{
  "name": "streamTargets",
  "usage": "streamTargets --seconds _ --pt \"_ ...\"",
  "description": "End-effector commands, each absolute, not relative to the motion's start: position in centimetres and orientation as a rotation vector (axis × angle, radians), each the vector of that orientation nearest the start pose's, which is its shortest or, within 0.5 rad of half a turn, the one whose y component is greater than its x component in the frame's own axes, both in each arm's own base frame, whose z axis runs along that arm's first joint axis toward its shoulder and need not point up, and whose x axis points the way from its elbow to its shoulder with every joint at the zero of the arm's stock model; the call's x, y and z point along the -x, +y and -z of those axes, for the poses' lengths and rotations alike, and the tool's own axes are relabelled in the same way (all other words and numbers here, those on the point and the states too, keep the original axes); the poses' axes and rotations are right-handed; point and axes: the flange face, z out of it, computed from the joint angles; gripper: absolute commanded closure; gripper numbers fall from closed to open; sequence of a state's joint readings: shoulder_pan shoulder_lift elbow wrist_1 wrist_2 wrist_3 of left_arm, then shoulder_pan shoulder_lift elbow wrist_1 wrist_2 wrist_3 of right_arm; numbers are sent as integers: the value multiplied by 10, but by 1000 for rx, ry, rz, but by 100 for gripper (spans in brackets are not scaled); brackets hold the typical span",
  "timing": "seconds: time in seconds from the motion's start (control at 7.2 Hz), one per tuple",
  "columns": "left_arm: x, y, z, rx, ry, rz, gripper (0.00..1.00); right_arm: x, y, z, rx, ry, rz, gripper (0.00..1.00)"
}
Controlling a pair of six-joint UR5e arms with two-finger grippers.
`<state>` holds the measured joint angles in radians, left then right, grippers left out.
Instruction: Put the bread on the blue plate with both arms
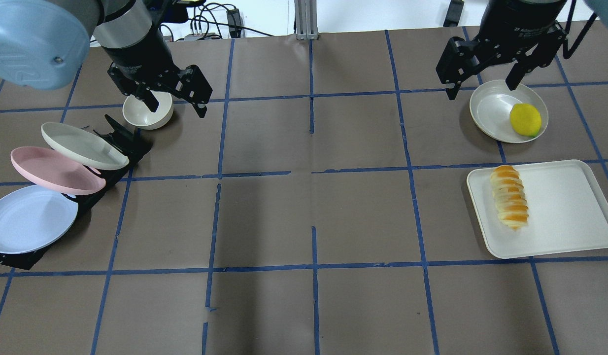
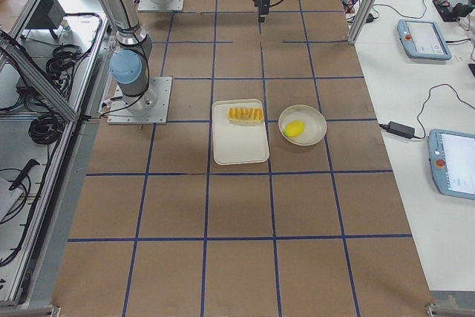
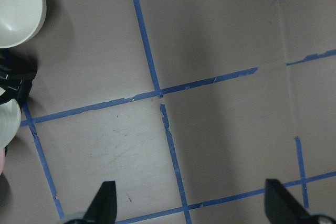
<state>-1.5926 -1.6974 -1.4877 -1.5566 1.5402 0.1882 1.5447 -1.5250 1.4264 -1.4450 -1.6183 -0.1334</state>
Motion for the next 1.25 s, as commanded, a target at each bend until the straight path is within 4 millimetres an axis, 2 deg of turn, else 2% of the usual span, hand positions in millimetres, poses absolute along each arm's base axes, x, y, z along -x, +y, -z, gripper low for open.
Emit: streamTargets --seconds 0.0,0.42,0.56,0.69,0.83,0.97,1.11 --pt "143 -543 -468 -335 3158 -29 0 -115 -510 -523 172 3182 -50 0" --pt "134 -545 -474 -368 3149 -12 0 -115 -511 -519 177 3180 -65 0" --pt "110 -547 -477 -394 3139 -11 0 -112 -512 -517 163 3179 -67 0" --pt "53 -548 -484 -518 3120 -7 0 -104 -514 -513 158 3179 -87 0" --pt "-20 -540 -486 -491 3145 -49 0 -76 -516 -499 163 3192 -135 0" --pt "-95 -527 -482 -493 3172 -82 0 -29 -518 -476 153 3175 -197 0" --pt "-175 -507 -480 -617 3173 -49 0 24 -516 -450 142 3141 -205 1"
